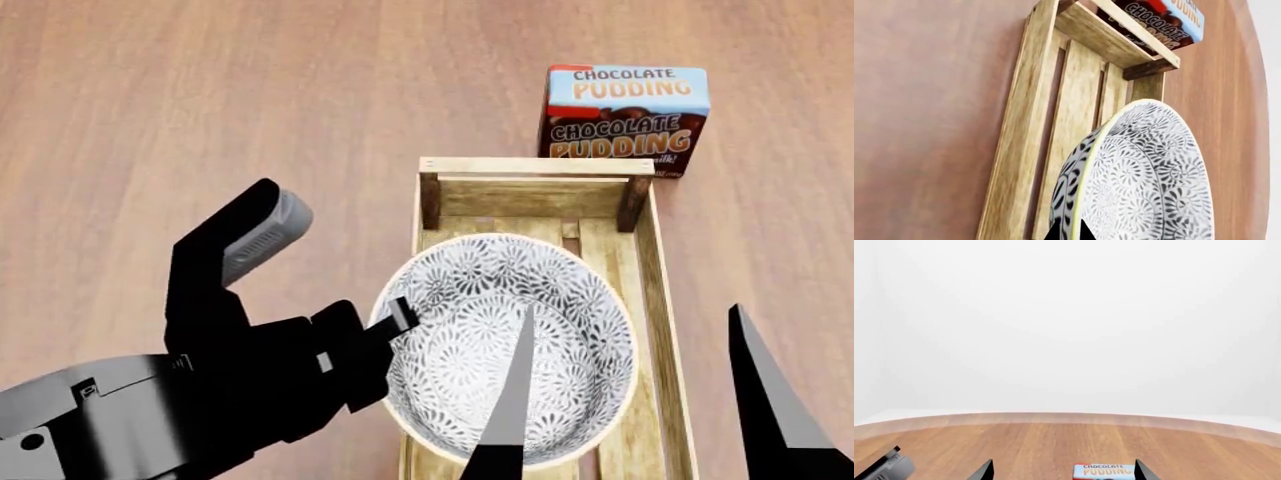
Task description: Pick up the bowl on the left and put it in the tray.
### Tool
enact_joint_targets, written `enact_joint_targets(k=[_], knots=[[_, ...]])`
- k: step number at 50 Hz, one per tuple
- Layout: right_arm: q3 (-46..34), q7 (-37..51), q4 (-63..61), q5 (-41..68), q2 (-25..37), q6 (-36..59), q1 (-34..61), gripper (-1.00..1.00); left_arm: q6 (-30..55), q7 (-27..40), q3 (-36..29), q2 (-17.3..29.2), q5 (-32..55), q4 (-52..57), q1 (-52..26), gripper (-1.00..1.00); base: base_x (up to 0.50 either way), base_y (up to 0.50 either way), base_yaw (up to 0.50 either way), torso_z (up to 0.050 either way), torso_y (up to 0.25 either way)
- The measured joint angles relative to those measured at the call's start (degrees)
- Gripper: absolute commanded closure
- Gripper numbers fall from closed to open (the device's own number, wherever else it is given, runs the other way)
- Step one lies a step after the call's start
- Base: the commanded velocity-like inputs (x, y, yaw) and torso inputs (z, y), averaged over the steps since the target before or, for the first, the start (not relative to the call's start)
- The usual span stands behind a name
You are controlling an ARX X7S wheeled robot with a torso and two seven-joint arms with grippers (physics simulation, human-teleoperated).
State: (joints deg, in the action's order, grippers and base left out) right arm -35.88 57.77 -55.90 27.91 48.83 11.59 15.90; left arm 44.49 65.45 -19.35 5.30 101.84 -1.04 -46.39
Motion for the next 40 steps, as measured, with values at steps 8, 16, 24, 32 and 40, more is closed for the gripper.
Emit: enact_joint_targets(k=[8, 16, 24, 32, 40], knots=[[-0.1, 0.0, 0.1, 0.1, 0.1, -0.2, 0.0, -1.00, -0.8, -2.7, -0.9, 0.0, -0.3, -1.4, 0.0, 1.00, 0.00, 0.00, 0.00, 0.000, 0.000], [-0.2, 0.1, 0.2, 0.2, 0.3, -0.5, 0.0, -1.00, -1.6, -5.3, -1.8, 0.1, -0.8, -3.1, 0.1, 1.00, 0.00, 0.00, 0.00, 0.000, 0.001], [-0.2, 0.2, 0.2, 0.5, 0.5, -0.6, 0.1, -1.00, -2.5, -7.8, -3.0, 0.2, -1.7, -5.0, 0.0, 1.00, 0.00, 0.00, 0.00, 0.000, 0.000], [-0.2, 0.3, 0.3, 0.6, 0.6, -0.7, 0.2, -1.00, -3.5, -11.0, -4.2, 0.3, -2.8, -6.8, 0.0, 1.00, 0.00, 0.00, 0.00, 0.000, 0.000], [-0.4, 0.4, 0.3, 0.7, 0.6, -0.6, 0.3, -1.00, -4.2, -13.5, -5.3, 0.4, -3.4, -8.2, 0.1, 1.00, 0.00, 0.00, 0.00, 0.000, 0.001]])
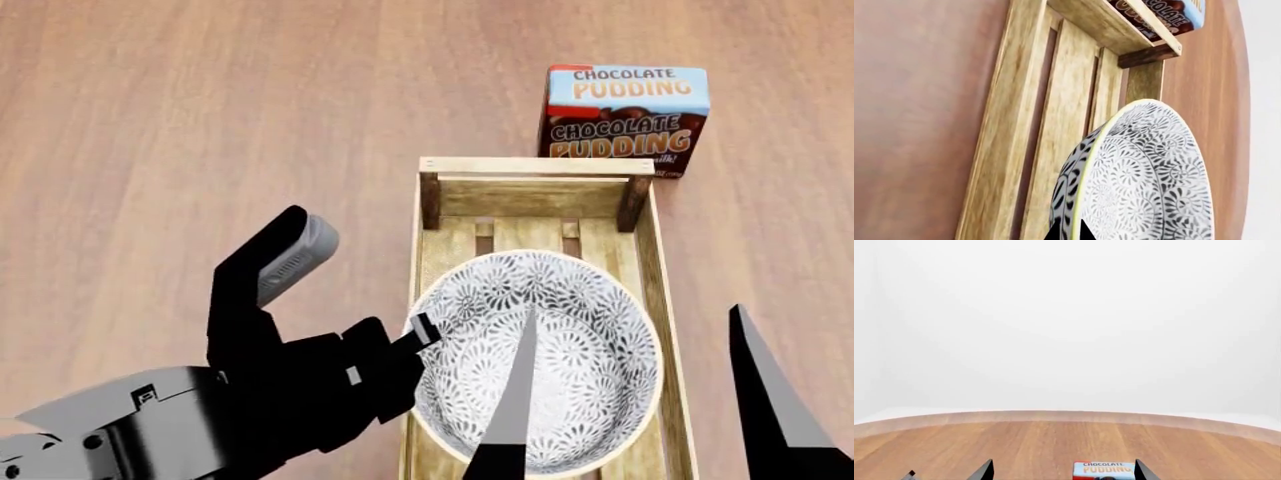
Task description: Pick up the bowl on the left and put it in the tray.
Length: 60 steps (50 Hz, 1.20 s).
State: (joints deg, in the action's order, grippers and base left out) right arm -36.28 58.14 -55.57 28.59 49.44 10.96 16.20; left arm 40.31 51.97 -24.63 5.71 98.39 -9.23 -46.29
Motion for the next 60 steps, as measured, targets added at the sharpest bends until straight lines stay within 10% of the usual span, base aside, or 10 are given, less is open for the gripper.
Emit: enact_joint_targets(k=[60], knots=[[-0.4, 0.6, 0.3, 0.6, 0.9, -0.9, 0.3, -1.00, -4.2, -8.6, -6.4, 0.4, -1.6, -8.0, -0.9, 1.00, 0.00, 0.00, 0.00, 0.000, 0.000]])
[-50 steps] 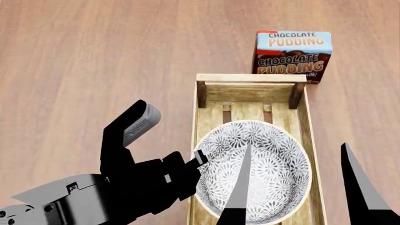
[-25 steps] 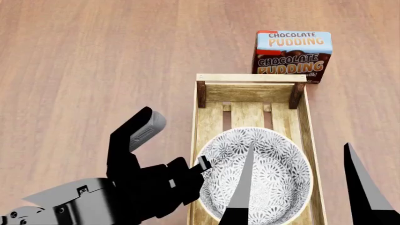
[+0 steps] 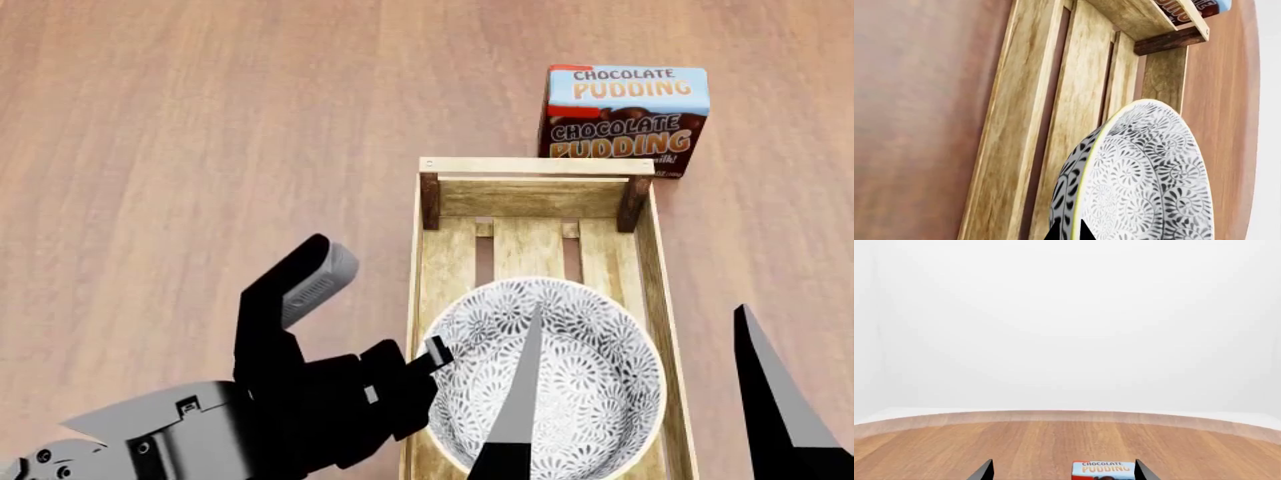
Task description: Pick up the bowl on the left and put it in the tray.
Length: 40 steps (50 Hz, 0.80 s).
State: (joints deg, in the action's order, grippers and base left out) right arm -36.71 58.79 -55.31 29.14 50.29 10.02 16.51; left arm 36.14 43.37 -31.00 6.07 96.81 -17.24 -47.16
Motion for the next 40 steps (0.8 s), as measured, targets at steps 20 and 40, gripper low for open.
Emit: enact_joint_targets(k=[20, 40], knots=[[-0.3, 0.1, 0.2, 0.0, 0.1, -0.2, 0.1, -1.00, -1.3, -1.3, -1.5, 0.1, -0.1, -0.9, -0.1, 1.00, 0.00, 0.00, 0.00, 0.000, 0.000], [-0.5, 0.2, 0.3, 0.1, 0.3, -0.5, 0.2, -1.00, -2.8, -3.5, -2.5, 0.2, 0.6, -0.9, -0.6, -1.00, 0.00, 0.00, 0.00, 0.000, 0.001]])
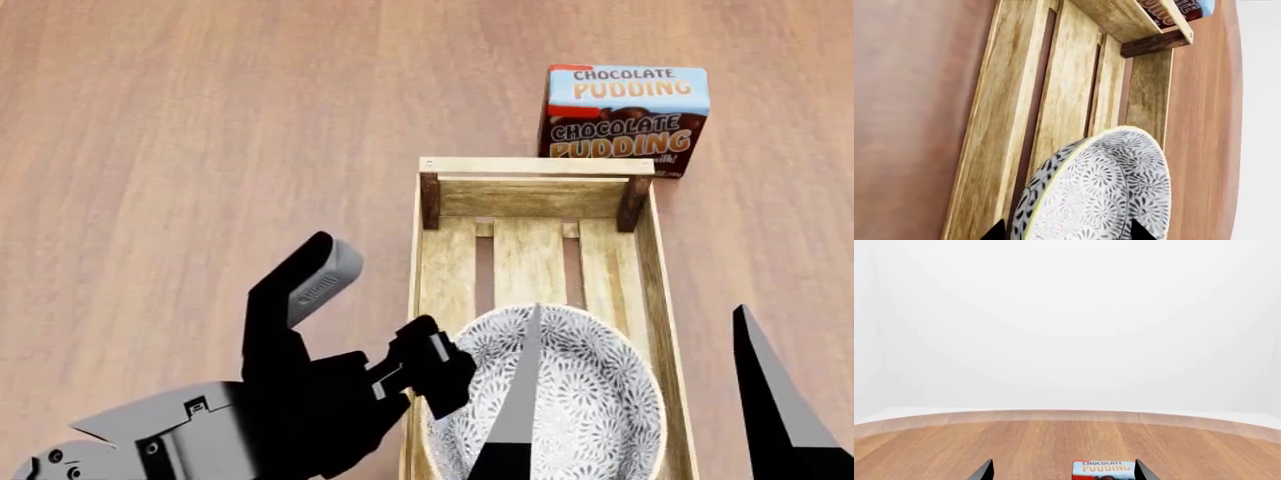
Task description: Pick up the bowl on the left and put it in the tray.
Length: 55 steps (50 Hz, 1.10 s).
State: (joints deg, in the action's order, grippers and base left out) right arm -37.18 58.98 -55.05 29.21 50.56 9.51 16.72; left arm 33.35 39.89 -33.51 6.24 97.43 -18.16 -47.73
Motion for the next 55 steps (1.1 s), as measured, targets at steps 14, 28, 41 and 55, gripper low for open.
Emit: enact_joint_targets(k=[14, 28, 41, 55], knots=[[-0.2, -0.1, 0.2, -0.1, 0.1, -0.6, 0.0, -1.00, -0.4, -0.4, -0.7, 0.2, 0.8, 0.4, -0.6, -1.00, 0.00, 0.00, 0.00, 0.000, 0.000], [-0.4, 0.1, 0.1, -0.1, 0.2, -0.6, 0.2, -1.00, -0.7, 0.5, -1.3, 0.7, 1.3, 2.8, -0.1, -1.00, 0.00, 0.00, 0.00, 0.000, 0.000], [-0.7, 0.3, -0.3, 0.1, 0.1, -0.2, 0.7, -1.00, -1.1, 3.1, -1.9, 1.9, 1.7, 9.8, 1.8, -1.00, 0.00, 0.00, 0.00, 0.000, 0.000], [-1.2, 0.3, -0.3, -0.1, -0.1, -0.1, 1.0, -1.00, -1.7, 6.0, -3.6, 4.1, -1.8, 20.1, 3.6, -1.00, 0.00, 0.00, 0.00, 0.000, 0.000]])
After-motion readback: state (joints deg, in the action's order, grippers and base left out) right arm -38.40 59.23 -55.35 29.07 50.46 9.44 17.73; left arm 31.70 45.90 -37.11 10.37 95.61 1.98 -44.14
